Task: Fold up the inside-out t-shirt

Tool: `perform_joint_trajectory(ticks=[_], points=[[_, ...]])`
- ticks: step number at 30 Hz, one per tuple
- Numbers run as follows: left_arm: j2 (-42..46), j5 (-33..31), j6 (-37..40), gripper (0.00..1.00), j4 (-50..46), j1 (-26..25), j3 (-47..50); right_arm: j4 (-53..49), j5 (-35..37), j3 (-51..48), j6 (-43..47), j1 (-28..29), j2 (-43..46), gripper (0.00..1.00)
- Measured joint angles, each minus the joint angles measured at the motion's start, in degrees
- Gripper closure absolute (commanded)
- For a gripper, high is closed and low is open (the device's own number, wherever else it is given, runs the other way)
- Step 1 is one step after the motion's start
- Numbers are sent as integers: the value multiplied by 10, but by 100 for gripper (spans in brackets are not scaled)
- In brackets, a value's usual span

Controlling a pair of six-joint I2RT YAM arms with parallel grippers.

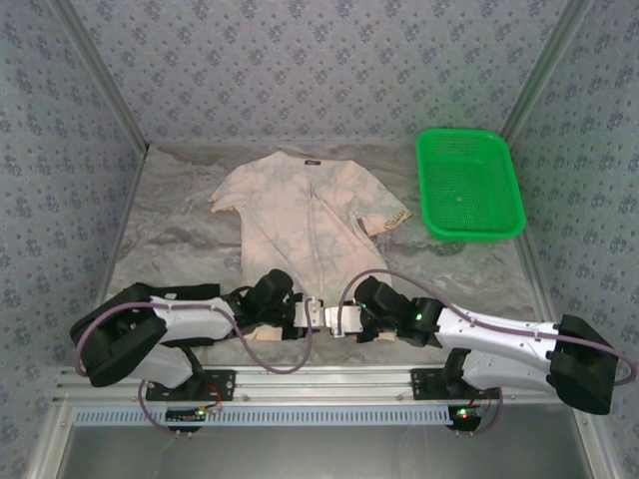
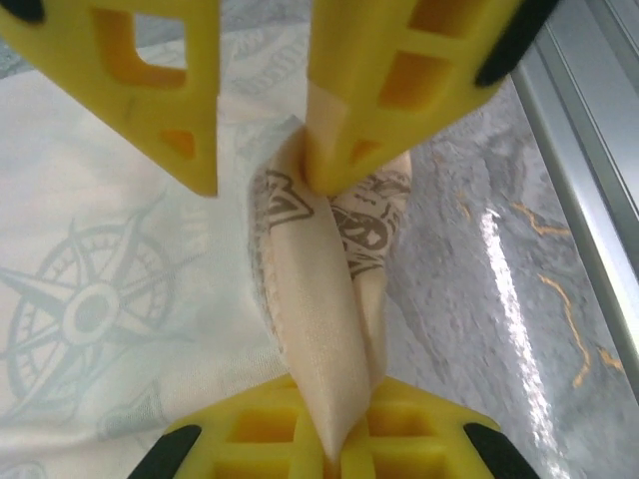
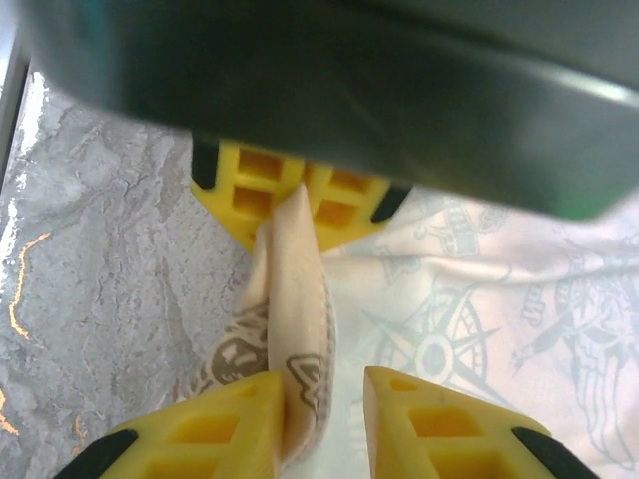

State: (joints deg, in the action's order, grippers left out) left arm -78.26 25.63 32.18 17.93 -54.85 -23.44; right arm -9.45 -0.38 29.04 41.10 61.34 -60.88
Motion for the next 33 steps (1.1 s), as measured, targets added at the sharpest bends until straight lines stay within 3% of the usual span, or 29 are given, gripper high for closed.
perform_joint_trajectory(ticks=[7,8,13,15,21,28,33], points=[[35,9,32,86,-47,0,0,-6,29,0,-1,-1,-5,87],[35,12,31,85,-49,1,0,-6,29,0,-1,-1,-7,84],[35,34,13,85,-42,14,1,-17,-9,0,-10,-3,-7,49],[35,40,7,86,-41,22,1,-24,-36,0,-14,-3,-2,42],[35,55,-4,86,-40,38,1,-29,-39,0,-12,13,-7,38],[35,63,-8,87,-36,41,5,-25,14,0,-15,42,-49,43],[35,66,-12,87,-17,42,10,-7,69,-4,-27,50,-58,76]])
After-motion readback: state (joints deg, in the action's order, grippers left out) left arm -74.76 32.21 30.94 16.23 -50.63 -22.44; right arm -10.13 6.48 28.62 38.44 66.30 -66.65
